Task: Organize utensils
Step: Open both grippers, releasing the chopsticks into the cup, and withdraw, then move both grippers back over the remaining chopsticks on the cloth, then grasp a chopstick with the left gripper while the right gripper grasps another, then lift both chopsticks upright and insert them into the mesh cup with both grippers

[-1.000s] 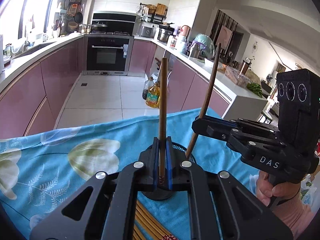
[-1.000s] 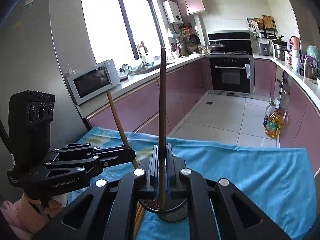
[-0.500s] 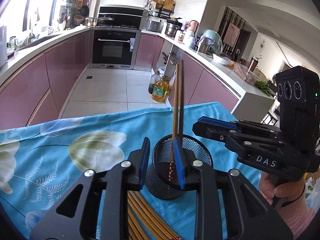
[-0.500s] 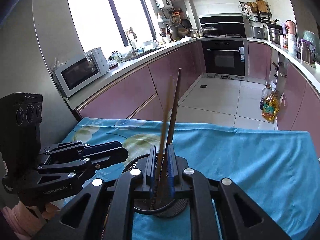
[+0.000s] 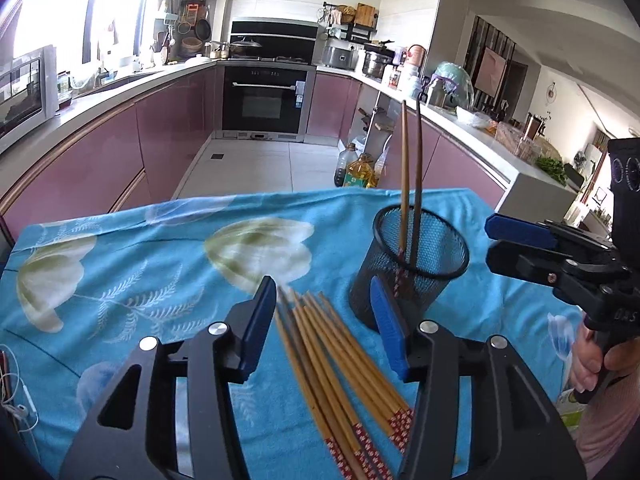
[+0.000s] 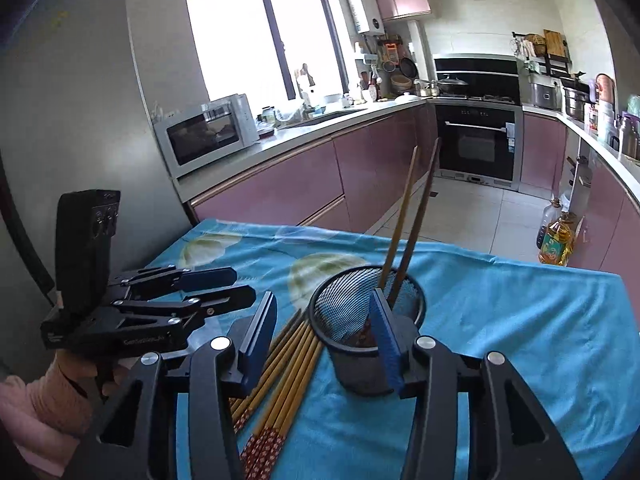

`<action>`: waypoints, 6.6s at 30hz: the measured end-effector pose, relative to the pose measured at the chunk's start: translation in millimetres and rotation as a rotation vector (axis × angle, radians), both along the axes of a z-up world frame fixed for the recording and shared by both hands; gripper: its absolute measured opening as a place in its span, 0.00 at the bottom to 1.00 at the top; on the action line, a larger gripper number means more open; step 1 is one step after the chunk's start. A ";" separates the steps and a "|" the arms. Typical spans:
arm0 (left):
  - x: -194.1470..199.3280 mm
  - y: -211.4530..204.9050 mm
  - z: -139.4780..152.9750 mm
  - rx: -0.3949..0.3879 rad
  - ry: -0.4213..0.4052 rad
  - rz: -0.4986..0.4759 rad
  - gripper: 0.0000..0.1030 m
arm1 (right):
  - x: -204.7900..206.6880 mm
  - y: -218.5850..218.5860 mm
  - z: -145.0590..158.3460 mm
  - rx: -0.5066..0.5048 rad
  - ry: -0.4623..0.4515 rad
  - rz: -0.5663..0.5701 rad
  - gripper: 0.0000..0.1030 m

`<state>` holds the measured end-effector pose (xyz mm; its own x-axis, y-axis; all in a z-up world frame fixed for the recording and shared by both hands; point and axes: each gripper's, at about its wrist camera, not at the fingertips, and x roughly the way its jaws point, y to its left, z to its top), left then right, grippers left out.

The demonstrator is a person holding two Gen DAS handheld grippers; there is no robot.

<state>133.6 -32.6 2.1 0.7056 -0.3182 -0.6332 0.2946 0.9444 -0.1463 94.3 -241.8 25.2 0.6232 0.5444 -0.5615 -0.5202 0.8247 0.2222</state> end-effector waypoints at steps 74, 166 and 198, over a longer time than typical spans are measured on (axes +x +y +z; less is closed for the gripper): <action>0.6 -1.1 -96.9 0.180 0.179 0.022 0.30 | 11.1 59.6 -97.9 -0.266 0.183 -0.088 0.23; -37.9 17.3 49.8 -0.212 -0.070 -0.098 0.07 | -15.5 -24.8 23.0 0.162 -0.029 -0.041 0.06; 26.8 -59.9 86.8 -0.051 -0.120 -0.134 0.07 | 52.5 -35.3 32.0 0.104 -0.045 -0.149 0.06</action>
